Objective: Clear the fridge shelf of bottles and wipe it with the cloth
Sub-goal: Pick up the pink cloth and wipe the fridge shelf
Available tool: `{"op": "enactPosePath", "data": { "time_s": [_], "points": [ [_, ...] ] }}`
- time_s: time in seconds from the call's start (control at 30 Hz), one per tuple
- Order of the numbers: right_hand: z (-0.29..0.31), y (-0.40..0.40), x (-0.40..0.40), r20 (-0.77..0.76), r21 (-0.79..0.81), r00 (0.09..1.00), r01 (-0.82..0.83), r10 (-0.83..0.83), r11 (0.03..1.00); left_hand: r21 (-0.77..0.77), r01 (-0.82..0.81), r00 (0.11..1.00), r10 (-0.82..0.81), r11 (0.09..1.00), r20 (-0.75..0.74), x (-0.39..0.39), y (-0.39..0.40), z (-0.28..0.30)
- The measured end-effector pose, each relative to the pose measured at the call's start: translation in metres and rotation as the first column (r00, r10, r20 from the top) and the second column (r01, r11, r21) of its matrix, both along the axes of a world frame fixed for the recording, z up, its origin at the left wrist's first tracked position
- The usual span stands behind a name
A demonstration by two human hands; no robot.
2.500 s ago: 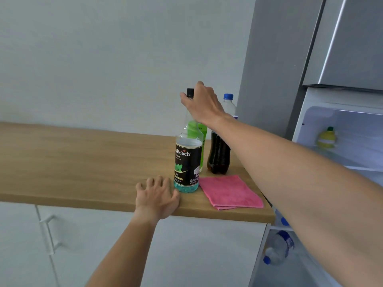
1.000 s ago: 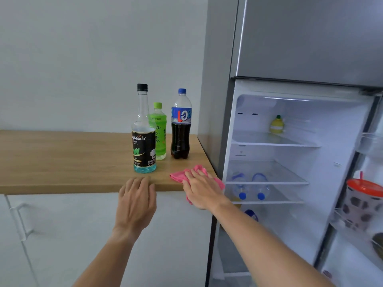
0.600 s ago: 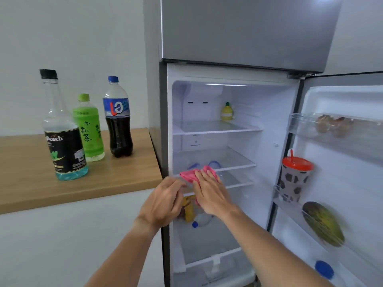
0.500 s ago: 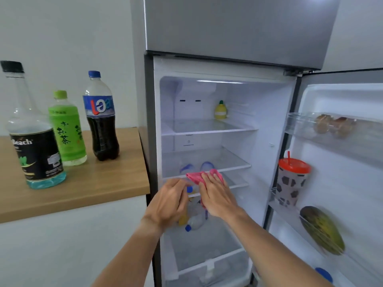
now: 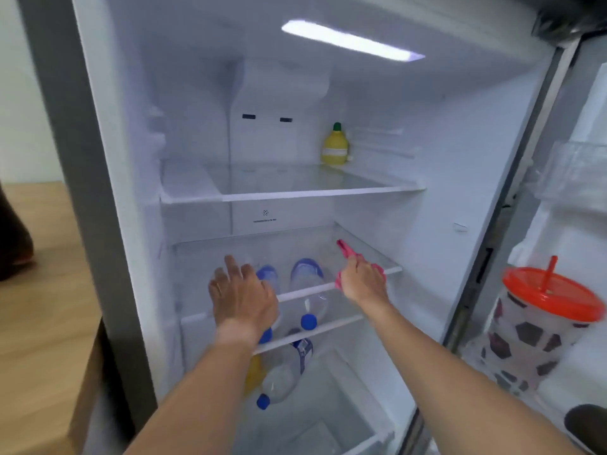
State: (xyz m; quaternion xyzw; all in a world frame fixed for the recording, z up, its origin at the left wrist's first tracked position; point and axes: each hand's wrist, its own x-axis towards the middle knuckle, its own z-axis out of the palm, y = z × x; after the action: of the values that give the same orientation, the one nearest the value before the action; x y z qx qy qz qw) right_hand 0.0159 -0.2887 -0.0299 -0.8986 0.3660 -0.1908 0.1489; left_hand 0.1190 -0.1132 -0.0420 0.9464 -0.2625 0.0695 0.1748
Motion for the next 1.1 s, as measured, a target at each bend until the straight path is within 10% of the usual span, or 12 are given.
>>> {"op": "enactPosePath", "data": {
  "time_s": [0.6,0.77,0.93,1.1],
  "points": [
    [-0.020,-0.091,0.054,-0.441,0.002,0.895,0.085,-0.076,0.996,0.145,-0.064,0.987,0.084,0.987,-0.134,0.103,-0.061,-0.005],
    [-0.021,-0.108,0.078,-0.324,-0.009,0.943,0.075,-0.074,0.997,0.143,-0.065,0.993,0.078,0.988,-0.089,0.105,-0.062,-0.014],
    [-0.004,-0.123,0.099,0.053,0.301,0.998,-0.036,0.021,0.953,0.144,-0.067,0.995,0.078,0.987,-0.068,0.108,-0.065,-0.017],
    [-0.015,-0.120,0.125,-0.218,0.104,0.976,0.032,-0.008,0.994,0.156,-0.059,0.996,0.069,0.986,-0.061,0.107,-0.064,-0.017]
  ]
}}
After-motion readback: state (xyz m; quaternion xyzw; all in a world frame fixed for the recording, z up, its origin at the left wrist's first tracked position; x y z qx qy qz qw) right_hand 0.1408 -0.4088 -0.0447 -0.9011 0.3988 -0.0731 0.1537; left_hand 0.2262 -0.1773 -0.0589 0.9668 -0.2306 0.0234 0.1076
